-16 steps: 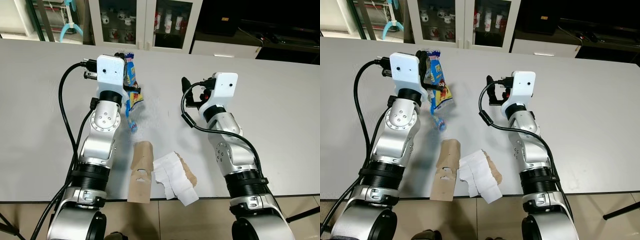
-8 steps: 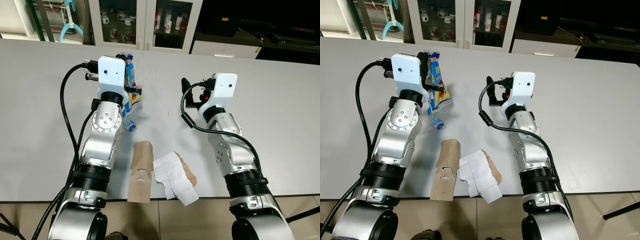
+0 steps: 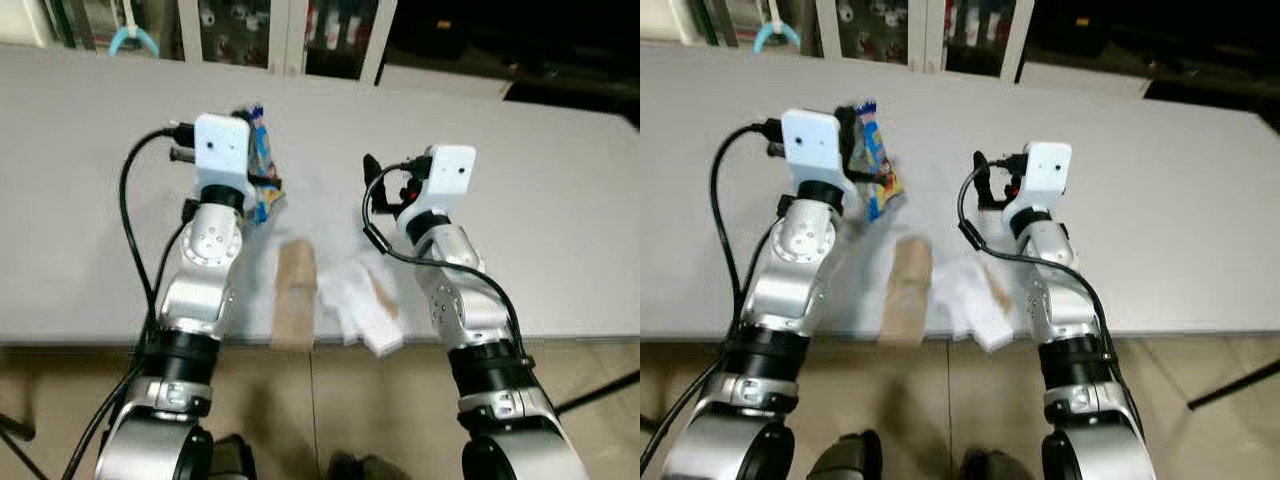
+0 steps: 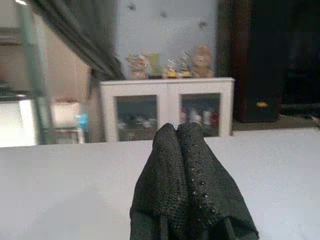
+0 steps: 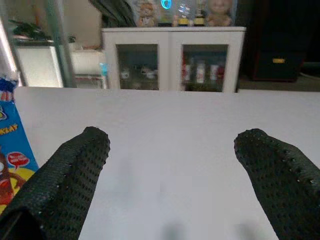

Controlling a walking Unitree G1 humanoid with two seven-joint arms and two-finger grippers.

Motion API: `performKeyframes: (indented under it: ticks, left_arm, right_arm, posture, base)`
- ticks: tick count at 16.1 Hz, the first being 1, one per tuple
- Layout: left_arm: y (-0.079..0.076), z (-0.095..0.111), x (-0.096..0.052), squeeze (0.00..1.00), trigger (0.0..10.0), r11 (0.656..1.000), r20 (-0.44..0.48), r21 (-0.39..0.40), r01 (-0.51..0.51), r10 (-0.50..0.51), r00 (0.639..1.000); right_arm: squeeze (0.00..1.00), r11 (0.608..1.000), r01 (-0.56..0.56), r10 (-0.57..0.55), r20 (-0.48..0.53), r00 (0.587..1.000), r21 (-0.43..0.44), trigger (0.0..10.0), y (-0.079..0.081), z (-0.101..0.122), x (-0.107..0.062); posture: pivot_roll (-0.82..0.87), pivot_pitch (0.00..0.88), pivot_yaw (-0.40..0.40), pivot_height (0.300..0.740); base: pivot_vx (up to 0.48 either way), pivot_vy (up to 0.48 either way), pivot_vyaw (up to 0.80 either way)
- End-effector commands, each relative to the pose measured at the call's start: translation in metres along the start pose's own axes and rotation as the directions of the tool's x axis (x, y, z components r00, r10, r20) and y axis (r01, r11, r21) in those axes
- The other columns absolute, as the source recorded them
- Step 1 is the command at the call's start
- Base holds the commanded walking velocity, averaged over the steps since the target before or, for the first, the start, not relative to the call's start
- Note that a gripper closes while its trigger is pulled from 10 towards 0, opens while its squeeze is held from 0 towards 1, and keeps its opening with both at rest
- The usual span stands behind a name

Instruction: Picking trash to rubbish bin

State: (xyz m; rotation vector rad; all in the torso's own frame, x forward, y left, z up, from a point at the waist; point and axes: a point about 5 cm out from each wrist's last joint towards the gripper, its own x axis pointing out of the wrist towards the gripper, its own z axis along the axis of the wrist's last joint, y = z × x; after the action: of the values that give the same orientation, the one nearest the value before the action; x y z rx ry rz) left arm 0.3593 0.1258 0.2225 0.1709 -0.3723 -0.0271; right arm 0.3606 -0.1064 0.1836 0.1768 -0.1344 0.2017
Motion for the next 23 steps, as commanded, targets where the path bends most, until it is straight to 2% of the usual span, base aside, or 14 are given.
performKeyframes:
  ticks: [1, 3, 23]
  left_arm:
    - [-0.0057, 0.0023, -0.0003, 0.00, 10.0, 1.000, 0.006, -0.011, 0.020, -0.020, 1.000]
    - [-0.0056, 0.0016, -0.0004, 0.00, 10.0, 1.000, 0.001, -0.008, 0.020, -0.020, 1.000]
    - [-0.0067, 0.0023, -0.0004, 0.00, 10.0, 1.000, 0.002, -0.008, 0.027, -0.027, 1.000]
  right_arm:
    - [0.00, 1.000, 0.011, -0.011, 0.016, 1.000, 0.004, 10.0, -0.0035, 0.0049, 0.0008]
    - [0.00, 1.000, 0.010, -0.011, 0.016, 1.000, 0.005, 10.0, -0.0033, 0.0048, 0.0007]
    - [0.00, 1.000, 0.015, -0.015, 0.016, 1.000, 0.010, 10.0, -0.0034, 0.0039, 0.0002]
  posture:
    - [-0.03, 0.046, -0.108, 0.740]
    - [-0.03, 0.045, -0.108, 0.740]
    - [-0.03, 0.046, -0.104, 0.740]
  base:
    - [-0.289, 0.000, 0.00]
    - [-0.287, 0.000, 0.00]
    - [0.000, 0.000, 0.00]
